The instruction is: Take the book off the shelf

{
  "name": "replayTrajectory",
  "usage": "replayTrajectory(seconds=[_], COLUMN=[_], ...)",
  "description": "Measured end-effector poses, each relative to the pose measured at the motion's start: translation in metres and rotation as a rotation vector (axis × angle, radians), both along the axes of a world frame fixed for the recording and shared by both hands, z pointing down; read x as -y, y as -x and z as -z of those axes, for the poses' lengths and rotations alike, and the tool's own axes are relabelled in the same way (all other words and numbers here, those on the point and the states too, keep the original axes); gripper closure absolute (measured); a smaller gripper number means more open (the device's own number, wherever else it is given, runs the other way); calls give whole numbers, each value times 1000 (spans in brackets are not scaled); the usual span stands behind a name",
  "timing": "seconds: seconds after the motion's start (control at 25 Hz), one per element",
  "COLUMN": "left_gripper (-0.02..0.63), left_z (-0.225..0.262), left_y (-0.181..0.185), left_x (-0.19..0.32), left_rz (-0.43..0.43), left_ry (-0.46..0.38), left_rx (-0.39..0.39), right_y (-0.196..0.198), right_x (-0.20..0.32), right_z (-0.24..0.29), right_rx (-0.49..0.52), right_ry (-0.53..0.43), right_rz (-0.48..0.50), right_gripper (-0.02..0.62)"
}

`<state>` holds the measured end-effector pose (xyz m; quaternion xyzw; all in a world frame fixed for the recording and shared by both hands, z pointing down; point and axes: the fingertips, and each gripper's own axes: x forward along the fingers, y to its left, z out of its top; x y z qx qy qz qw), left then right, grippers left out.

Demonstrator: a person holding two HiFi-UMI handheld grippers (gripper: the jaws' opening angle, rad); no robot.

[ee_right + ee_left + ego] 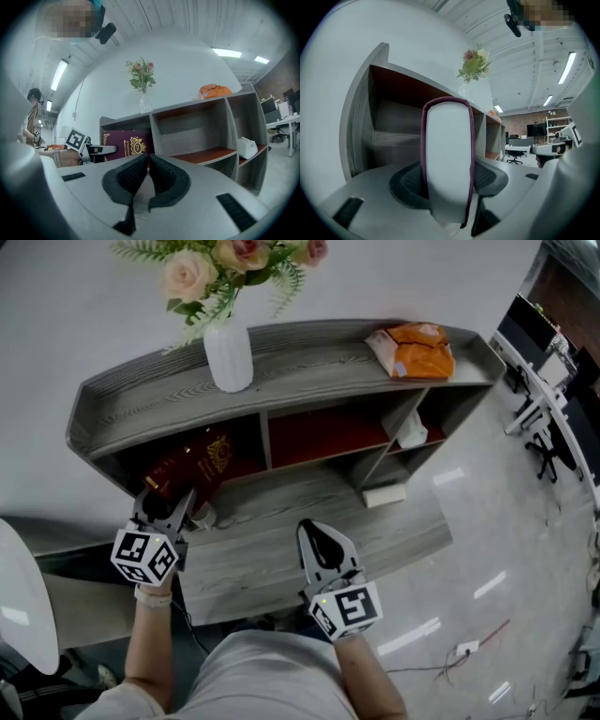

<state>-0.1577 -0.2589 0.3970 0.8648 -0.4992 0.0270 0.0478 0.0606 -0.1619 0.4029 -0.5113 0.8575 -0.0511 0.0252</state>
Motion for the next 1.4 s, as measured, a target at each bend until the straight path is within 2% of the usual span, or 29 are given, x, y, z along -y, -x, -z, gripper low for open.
replayTrajectory(seconds=[0.44,0.84,1.16,1.4], left_gripper=[359,360,362,365], left_z=[1,1,-21,-42], left_y=[9,18,26,20], left_x=[-59,-111,-136,-136], left_rz=[4,-10,-10,-36], left_ry=[-8,-66,-23,24], left_rx=[-2,67,95,106], right_y=[27,66,89,85], right_x=[-5,0,6,10], right_z=[-1,-2,-4,-8], right_rx=[8,31,44,43], right_ry=[1,-1,0,11], right_rz=[69,148,195,178], right_gripper=[574,574,574,574])
